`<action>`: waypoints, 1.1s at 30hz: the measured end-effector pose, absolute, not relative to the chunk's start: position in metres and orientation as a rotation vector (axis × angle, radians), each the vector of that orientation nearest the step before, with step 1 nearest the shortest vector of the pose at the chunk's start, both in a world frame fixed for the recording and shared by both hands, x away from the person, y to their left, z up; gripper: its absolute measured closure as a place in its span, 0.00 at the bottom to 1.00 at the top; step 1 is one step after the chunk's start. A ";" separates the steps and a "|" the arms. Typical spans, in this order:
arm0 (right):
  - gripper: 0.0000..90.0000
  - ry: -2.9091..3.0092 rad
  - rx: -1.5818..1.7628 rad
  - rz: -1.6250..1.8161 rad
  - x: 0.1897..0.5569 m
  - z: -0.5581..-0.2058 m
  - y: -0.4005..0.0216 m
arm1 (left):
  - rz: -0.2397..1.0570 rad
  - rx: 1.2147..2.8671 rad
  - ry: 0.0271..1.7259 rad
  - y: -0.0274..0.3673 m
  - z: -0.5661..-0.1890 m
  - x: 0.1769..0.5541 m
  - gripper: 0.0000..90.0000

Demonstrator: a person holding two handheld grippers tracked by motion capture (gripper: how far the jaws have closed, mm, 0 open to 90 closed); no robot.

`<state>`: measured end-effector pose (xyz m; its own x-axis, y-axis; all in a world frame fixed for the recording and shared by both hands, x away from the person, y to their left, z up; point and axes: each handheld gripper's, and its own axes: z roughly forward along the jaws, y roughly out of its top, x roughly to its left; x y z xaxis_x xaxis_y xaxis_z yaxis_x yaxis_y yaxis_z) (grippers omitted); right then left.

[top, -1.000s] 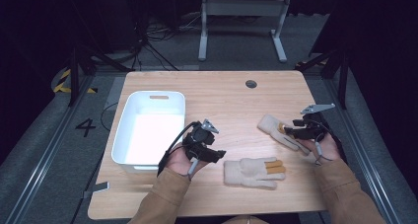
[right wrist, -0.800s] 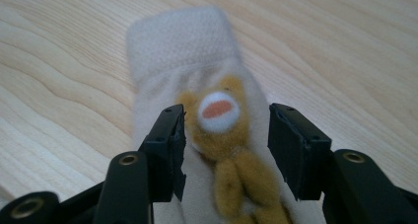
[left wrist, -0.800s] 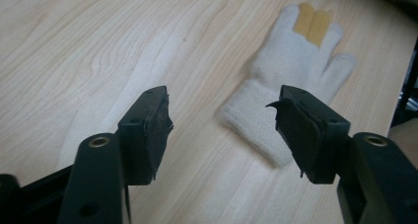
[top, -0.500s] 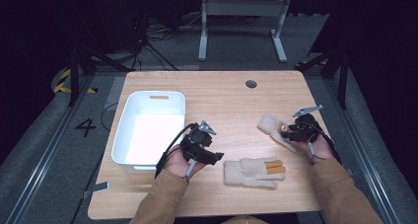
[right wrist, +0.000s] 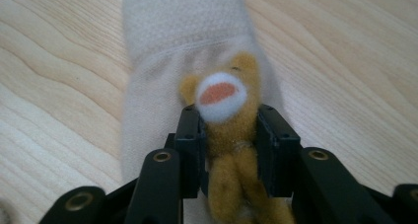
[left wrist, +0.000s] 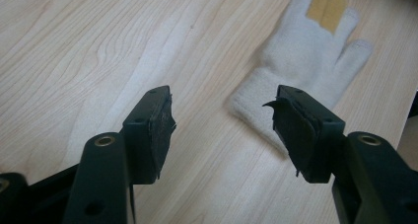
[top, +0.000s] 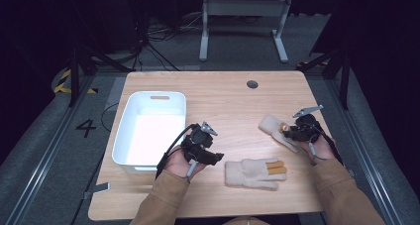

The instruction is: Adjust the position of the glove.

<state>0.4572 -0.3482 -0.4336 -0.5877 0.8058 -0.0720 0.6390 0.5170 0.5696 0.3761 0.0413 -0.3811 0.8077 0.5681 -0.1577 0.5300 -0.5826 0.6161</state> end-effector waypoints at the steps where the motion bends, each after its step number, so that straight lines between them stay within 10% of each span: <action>1: 0.74 2.431 1.198 0.719 0.457 -0.433 -0.349 | 0.075 2.315 0.806 0.042 -0.381 0.376 0.45; 33: 0.78 2.356 1.084 0.930 0.420 -0.374 -0.367 | 0.041 2.328 0.776 0.030 -0.377 0.384 0.47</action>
